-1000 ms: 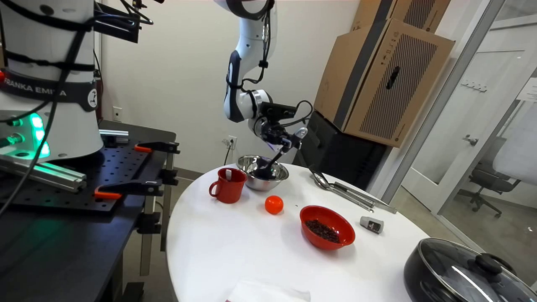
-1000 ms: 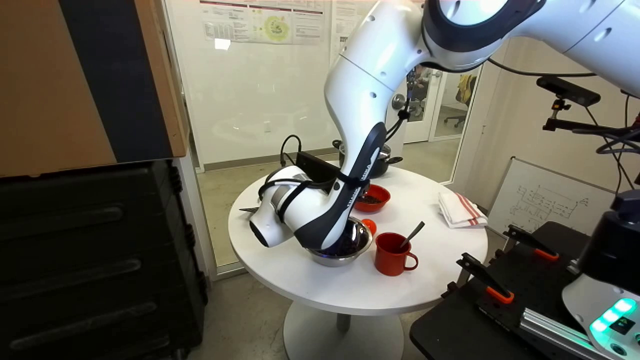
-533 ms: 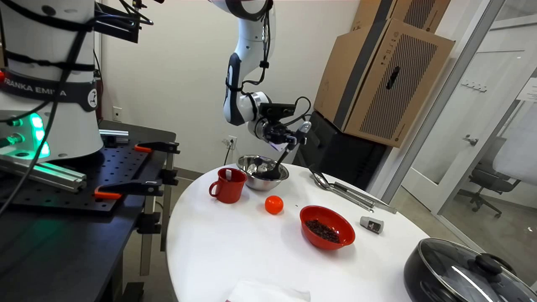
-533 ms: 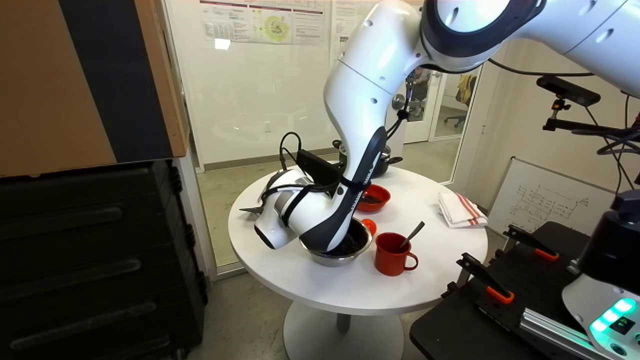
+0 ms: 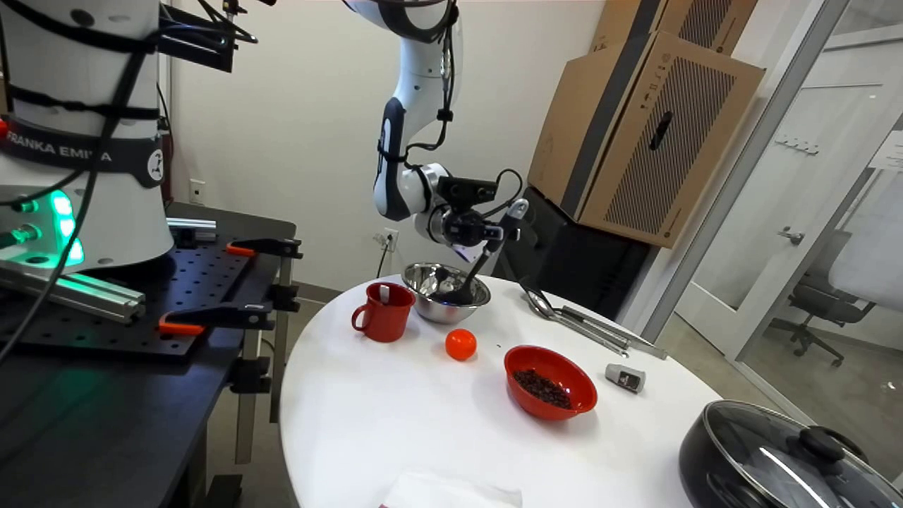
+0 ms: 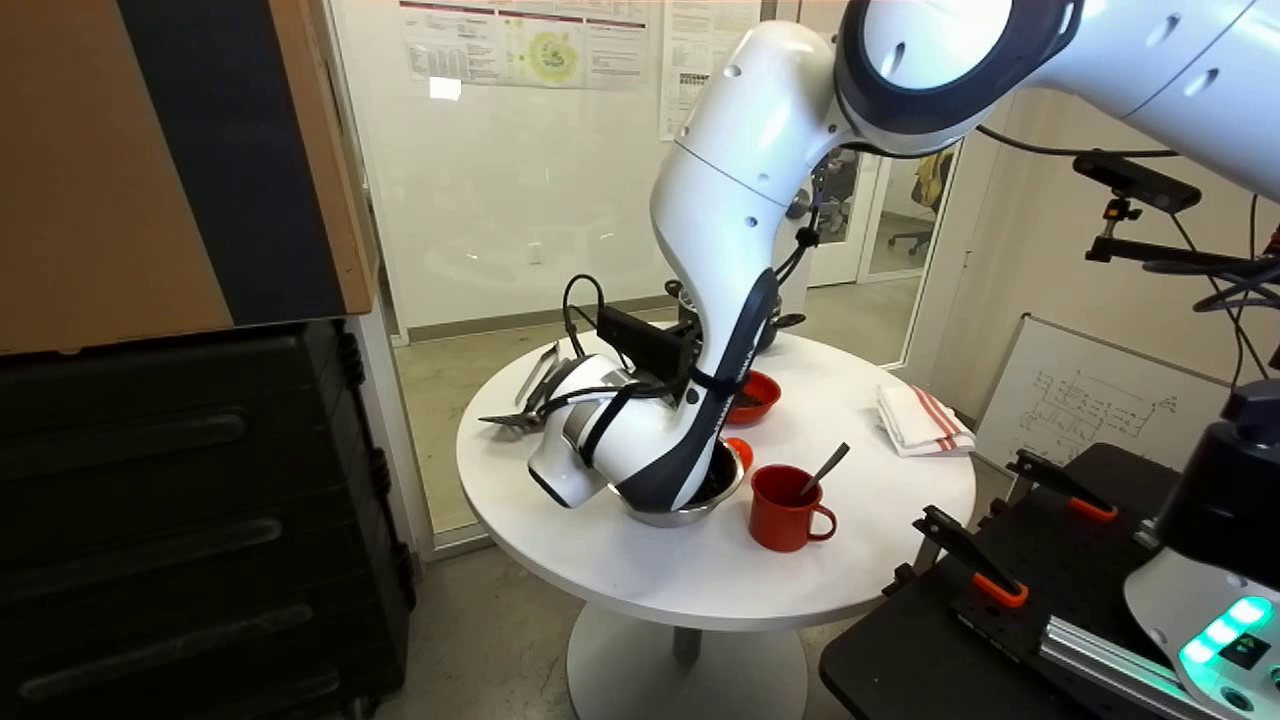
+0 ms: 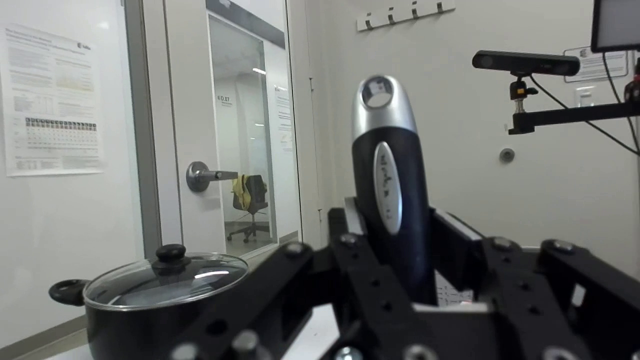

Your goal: Pick the spoon and stir the contents in the silver bowl

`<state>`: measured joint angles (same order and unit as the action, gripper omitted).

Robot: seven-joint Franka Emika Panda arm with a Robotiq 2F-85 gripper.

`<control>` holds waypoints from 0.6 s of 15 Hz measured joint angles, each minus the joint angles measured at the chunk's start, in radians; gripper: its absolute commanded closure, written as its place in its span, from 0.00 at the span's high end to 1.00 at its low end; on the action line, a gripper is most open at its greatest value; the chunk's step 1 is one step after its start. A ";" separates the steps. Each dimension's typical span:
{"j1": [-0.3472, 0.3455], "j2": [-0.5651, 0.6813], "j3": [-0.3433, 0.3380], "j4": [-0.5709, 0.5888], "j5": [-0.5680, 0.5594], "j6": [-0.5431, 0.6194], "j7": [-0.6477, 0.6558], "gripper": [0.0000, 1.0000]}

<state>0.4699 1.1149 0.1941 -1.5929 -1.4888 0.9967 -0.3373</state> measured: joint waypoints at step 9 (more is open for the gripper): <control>-0.019 0.011 0.049 0.007 0.009 0.037 -0.206 0.08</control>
<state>0.4510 1.1261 0.2429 -1.5855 -1.4796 1.0335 -0.5437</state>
